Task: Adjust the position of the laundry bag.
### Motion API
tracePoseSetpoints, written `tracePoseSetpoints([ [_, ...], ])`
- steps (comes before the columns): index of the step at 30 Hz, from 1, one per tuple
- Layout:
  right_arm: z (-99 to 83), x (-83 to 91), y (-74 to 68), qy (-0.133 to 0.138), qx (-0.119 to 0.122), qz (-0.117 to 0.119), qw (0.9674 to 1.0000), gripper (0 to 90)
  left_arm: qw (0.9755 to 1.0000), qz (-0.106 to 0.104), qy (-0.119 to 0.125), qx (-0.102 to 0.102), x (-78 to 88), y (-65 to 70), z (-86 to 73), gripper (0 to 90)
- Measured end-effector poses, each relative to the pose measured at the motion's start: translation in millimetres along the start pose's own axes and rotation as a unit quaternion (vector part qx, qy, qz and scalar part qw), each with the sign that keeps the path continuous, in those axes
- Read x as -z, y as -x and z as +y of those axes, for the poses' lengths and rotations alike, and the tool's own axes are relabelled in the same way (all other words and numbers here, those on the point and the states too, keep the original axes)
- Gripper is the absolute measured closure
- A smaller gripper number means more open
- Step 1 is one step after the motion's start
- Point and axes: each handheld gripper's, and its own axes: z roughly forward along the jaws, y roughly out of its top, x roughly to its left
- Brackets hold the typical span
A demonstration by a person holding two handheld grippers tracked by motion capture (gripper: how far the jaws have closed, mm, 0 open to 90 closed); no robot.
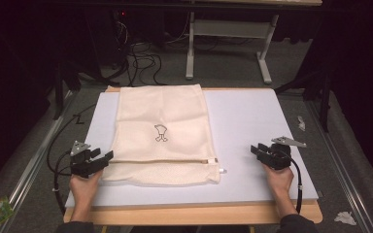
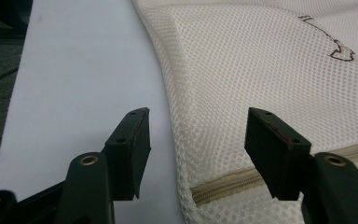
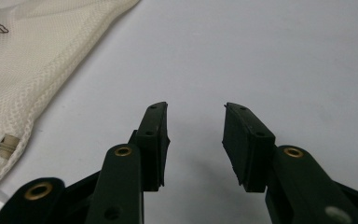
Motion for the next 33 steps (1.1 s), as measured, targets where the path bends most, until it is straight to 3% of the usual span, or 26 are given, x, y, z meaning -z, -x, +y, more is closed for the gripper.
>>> tracePoseSetpoints([
  [7,1.9,-3.0,-7.8,-0.004,0.007,0.012,0.9999,61.6,0.9999,-0.008,-0.013,-0.001,-2.2,3.8,3.8,39.2],
  [13,7.1,-8.5,-21.9,-0.01,0.021,0.026,0.9994,62.0,0.9996,-0.002,-0.028,0.003,-7.2,7.6,4.6,39.5],
  [25,16.8,-23.9,-56.1,-0.029,0.046,0.069,0.9961,61.9,0.9993,-0.008,-0.037,0.003,-12.4,16.5,8.6,38.9],
  [33,22.3,-34.7,-79.4,-0.042,0.062,0.085,0.9935,57.6,0.999,-0.005,-0.044,0.008,-14.4,17.3,8.8,37.0],
])
